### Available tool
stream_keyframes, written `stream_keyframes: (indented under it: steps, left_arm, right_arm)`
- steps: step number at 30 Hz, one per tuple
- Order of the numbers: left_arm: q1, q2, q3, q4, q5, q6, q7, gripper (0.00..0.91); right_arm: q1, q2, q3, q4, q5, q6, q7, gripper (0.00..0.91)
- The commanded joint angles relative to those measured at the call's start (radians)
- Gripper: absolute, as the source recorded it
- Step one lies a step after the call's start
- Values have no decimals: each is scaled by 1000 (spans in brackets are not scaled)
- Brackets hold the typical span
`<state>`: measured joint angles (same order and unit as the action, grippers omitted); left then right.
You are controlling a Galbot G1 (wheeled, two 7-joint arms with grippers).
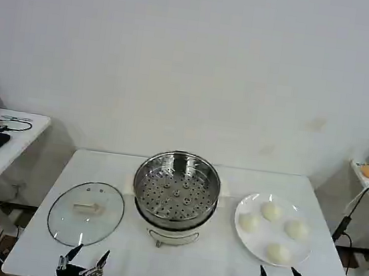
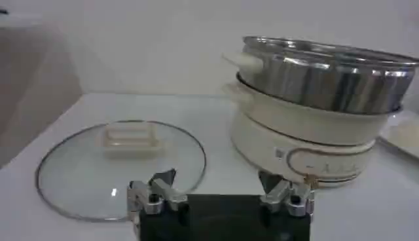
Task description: Take steamed baozi put them in steamer then cover it.
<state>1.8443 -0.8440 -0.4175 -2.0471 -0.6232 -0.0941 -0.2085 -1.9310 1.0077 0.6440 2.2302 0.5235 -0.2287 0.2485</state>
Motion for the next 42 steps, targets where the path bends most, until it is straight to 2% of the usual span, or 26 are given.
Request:
stream_keyframes:
  steps: [1, 7, 15, 20, 22, 25, 32, 36, 39, 42]
  left_arm:
    - [-3, 0, -8, 2, 5, 12, 1, 907]
    - [-33, -1, -56, 16, 52, 35, 13, 907]
    - [-103, 25, -96, 51, 178, 83, 17, 907]
    - [-145, 51, -109, 85, 185, 103, 17, 907]
    - [-157, 60, -109, 99, 184, 102, 20, 907]
    - [-170, 67, -107, 116, 180, 101, 24, 907]
    - [-173, 79, -102, 133, 182, 99, 26, 907]
    - [-169, 80, -100, 132, 181, 99, 29, 907]
    - [-167, 81, -94, 130, 180, 99, 31, 907]
    - [-169, 78, -86, 129, 179, 99, 31, 907]
  right_arm:
    - [30, -30, 21, -7, -18, -48, -16, 907]
    - [84, -87, 44, -29, -99, -112, -62, 907]
    - [157, -159, 63, -67, -135, -171, -125, 907]
    - [197, -199, 69, -101, -142, -154, -164, 907]
    - [225, -232, 73, -135, -196, -129, -199, 907]
    - [254, -308, 74, -172, -263, -81, -260, 907]
    - [320, -506, 55, -288, -338, -36, -318, 907]
    - [356, -580, 32, -359, -376, 27, -354, 907]
    - [399, -625, 8, -401, -369, 39, -372, 907]
    - [462, -672, -25, -451, -338, 45, -423, 907]
